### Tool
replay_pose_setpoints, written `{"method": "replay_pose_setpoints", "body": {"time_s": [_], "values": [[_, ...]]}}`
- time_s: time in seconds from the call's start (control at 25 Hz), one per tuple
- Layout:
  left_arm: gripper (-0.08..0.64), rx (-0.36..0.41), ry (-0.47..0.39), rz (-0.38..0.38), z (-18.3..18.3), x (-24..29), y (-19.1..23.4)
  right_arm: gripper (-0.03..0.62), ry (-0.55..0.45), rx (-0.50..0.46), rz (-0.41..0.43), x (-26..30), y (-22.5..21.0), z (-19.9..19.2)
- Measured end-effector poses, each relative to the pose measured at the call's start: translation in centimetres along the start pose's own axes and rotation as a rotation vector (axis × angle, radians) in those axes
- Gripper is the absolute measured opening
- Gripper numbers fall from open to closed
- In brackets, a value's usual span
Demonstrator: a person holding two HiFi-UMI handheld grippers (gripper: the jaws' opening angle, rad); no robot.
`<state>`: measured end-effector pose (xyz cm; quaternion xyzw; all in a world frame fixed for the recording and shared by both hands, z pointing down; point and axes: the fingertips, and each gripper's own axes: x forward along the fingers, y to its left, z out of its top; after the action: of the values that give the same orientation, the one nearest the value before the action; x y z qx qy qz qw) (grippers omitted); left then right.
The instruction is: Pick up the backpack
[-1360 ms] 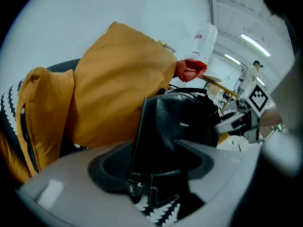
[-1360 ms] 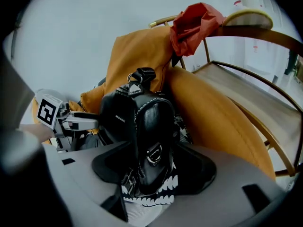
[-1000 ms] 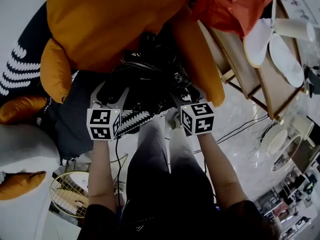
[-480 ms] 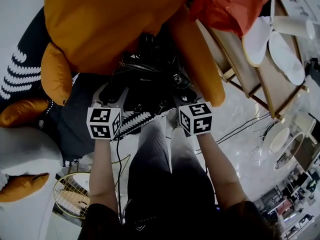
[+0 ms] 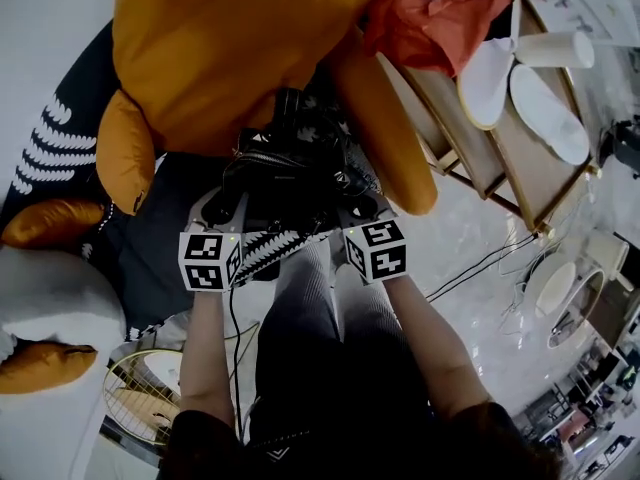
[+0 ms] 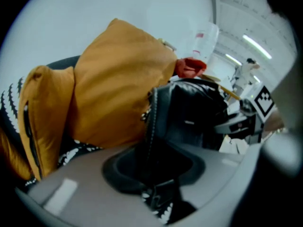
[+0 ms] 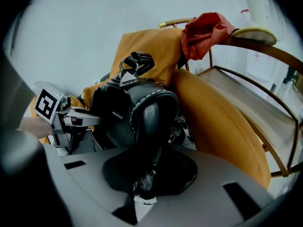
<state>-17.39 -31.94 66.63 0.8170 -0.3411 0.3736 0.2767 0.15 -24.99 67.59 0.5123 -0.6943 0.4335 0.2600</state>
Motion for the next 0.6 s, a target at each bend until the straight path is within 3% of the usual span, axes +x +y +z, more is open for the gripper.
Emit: {"method": "replay_pose_setpoints", "body": {"time_s": [0.6], "values": [[0.083,0.046,-0.081,0.030,0.7,-6.2,-6.3,0.044,-0.083,-0.043,0.018,-7.6,0.4,0.9]]}}
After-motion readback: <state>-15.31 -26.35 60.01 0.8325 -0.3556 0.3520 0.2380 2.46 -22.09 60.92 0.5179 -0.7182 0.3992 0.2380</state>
